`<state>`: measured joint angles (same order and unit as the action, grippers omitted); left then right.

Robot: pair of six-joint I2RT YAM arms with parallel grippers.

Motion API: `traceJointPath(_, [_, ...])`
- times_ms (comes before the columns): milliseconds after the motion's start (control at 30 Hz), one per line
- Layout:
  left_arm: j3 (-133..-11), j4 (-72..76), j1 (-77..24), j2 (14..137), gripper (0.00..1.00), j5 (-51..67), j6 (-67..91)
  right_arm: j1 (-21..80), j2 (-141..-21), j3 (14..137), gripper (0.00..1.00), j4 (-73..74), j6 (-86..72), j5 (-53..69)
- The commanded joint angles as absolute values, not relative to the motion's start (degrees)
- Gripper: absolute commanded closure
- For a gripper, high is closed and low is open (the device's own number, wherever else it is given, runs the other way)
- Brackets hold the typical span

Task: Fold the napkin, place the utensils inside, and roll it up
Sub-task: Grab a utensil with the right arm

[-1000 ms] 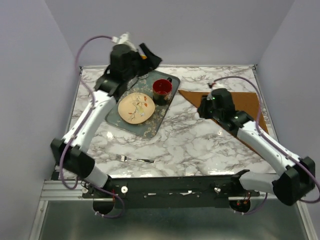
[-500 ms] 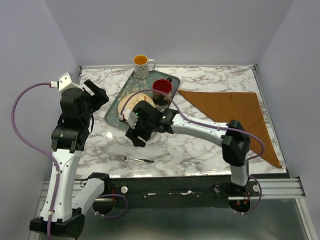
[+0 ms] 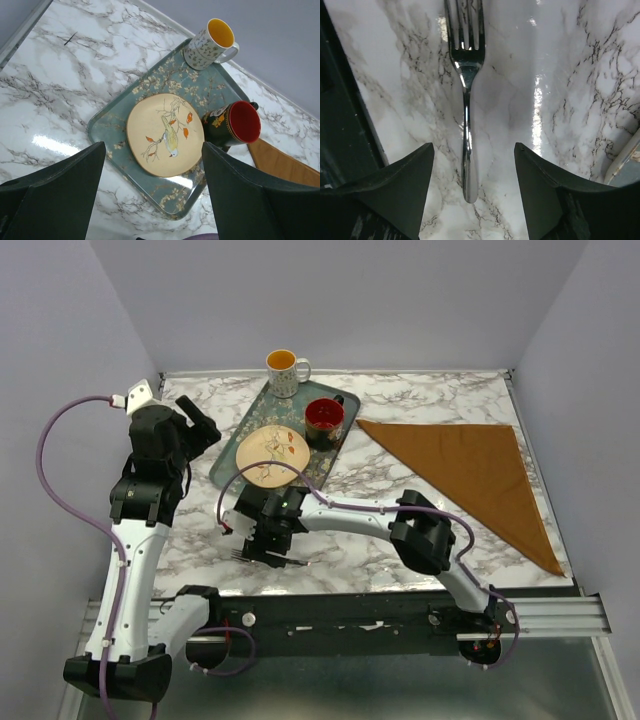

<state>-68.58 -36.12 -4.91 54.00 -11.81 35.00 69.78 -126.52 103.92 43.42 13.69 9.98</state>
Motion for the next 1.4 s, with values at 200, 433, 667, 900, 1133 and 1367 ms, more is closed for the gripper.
traceJointPath(200, [-69.7,-36.3,-4.5,52.6,0.13,-11.6,33.3,70.6,-132.4,111.3,0.36,46.7,13.8,6.9])
traceJointPath(433, [-69.4,-36.2,-4.5,52.5,0.13,-11.4,33.3,72.1,-132.8,108.5,0.46,45.6,12.6,6.2])
traceJointPath(667, [-68.9,-36.2,-4.3,52.6,0.13,-11.3,33.7,72.9,-134.2,107.8,0.64,44.6,10.0,-1.2])
traceJointPath(900, [-71.7,-36.4,-4.1,54.1,0.13,-13.3,32.7,72.3,-124.8,101.0,0.99,40.5,9.0,-9.6])
traceJointPath(1133, [-75.6,-36.0,-4.1,58.9,0.13,-12.6,32.5,64.5,-96.4,81.8,0.99,38.1,11.5,-7.0])
traceJointPath(1367, [-72.6,-33.1,-7.2,64.2,0.13,-4.9,34.8,43.0,-78.4,61.2,0.99,33.3,26.6,-11.2])
